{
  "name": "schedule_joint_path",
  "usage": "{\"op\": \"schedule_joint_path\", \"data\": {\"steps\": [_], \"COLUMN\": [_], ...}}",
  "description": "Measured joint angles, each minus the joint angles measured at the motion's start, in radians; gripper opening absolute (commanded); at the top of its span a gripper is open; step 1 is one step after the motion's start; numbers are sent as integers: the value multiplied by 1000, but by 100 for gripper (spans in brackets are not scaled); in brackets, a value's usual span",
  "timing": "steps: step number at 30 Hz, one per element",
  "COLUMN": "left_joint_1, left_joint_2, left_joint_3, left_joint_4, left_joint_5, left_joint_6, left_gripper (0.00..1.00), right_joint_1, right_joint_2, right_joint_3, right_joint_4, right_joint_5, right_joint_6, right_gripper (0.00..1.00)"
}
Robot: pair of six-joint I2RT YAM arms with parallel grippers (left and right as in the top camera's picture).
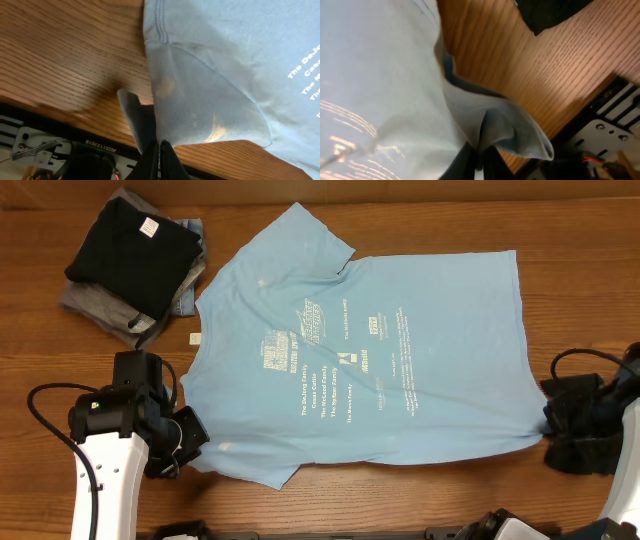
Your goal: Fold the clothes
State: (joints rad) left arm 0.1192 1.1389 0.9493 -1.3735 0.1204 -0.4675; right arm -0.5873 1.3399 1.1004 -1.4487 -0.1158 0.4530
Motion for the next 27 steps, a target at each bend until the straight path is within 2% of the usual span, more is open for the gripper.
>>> {"op": "schedule_joint_path", "data": {"steps": [1, 2, 8, 13, 14, 17, 18, 21, 27], "left_joint_1": [0, 0, 0, 0, 0, 0, 0, 0, 0], "left_joint_2": [0, 0, 0, 0, 0, 0, 0, 0, 0], "left_joint_3": [0, 0, 0, 0, 0, 1, 2, 2, 2], "left_joint_4": [0, -2, 1, 101, 126, 145, 142, 131, 127], "left_joint_5": [-2, -5, -5, 13, 21, 34, 39, 41, 44], "left_joint_6": [0, 0, 0, -1, -1, -4, -5, -5, -5], "left_gripper": [4, 4, 4, 4, 4, 4, 4, 4, 4], "right_joint_1": [0, 0, 0, 0, 0, 0, 0, 0, -9], "right_joint_2": [1, 2, 2, 2, 2, 4, 6, 9, 29], "right_joint_3": [-8, -13, -13, -13, -13, -13, -13, -29, -204], "right_joint_4": [-1, -1, -2, 44, 53, 53, 51, 93, 240], "right_joint_5": [-5, -16, -87, -118, -121, -116, -113, -109, -93], "right_joint_6": [2, 5, 13, 6, 3, 0, 0, 15, 118], "right_gripper": [10, 4, 4, 4, 6, 42, 46, 53, 53]}}
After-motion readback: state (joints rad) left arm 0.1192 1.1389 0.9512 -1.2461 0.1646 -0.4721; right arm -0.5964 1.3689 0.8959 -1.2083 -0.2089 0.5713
